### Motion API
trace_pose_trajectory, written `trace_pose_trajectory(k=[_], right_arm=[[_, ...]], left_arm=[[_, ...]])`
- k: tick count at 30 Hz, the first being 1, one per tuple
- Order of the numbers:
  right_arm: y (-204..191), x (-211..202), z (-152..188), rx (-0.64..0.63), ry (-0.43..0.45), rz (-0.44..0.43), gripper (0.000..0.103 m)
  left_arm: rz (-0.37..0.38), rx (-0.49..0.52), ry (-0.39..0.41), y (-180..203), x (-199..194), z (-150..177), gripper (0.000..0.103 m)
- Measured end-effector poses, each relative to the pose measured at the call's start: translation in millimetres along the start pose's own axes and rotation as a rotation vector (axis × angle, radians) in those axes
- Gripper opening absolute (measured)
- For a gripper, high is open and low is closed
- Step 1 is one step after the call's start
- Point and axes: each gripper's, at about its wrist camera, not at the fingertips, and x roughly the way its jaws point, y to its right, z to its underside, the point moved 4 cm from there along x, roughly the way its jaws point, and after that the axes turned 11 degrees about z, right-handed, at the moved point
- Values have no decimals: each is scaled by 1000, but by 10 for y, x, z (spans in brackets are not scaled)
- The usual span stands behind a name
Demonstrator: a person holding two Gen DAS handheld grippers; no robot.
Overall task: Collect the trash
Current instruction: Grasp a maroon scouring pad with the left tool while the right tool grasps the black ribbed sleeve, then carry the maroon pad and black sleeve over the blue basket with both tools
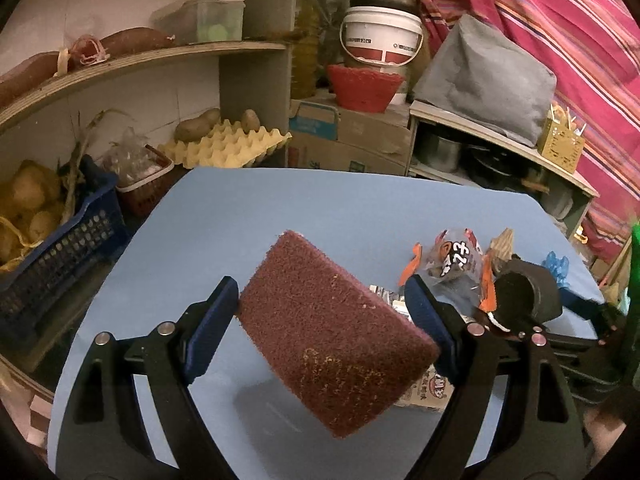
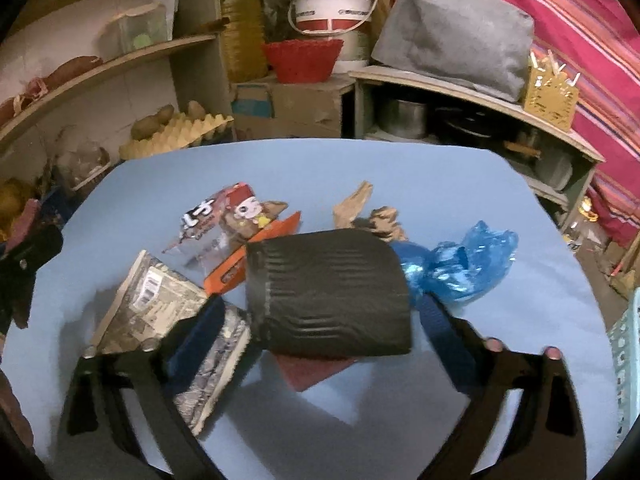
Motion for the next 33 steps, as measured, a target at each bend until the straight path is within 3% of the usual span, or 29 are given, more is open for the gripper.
trace_pose_trajectory(k=[1, 13, 23, 33], right_arm=[[-15, 4, 6, -6, -2, -1, 72], [166, -322, 26, -46, 66, -13, 72], [869, -671, 10, -5, 122, 42, 72], [1688, -846, 174, 53, 106, 86, 72]], left_arm=[[2, -3, 1, -4, -5, -3, 83], [15, -26, 21, 51, -149, -22, 83], [-12, 60, 48, 428, -304, 14, 83], [60, 113, 54, 1132, -396, 72, 83]])
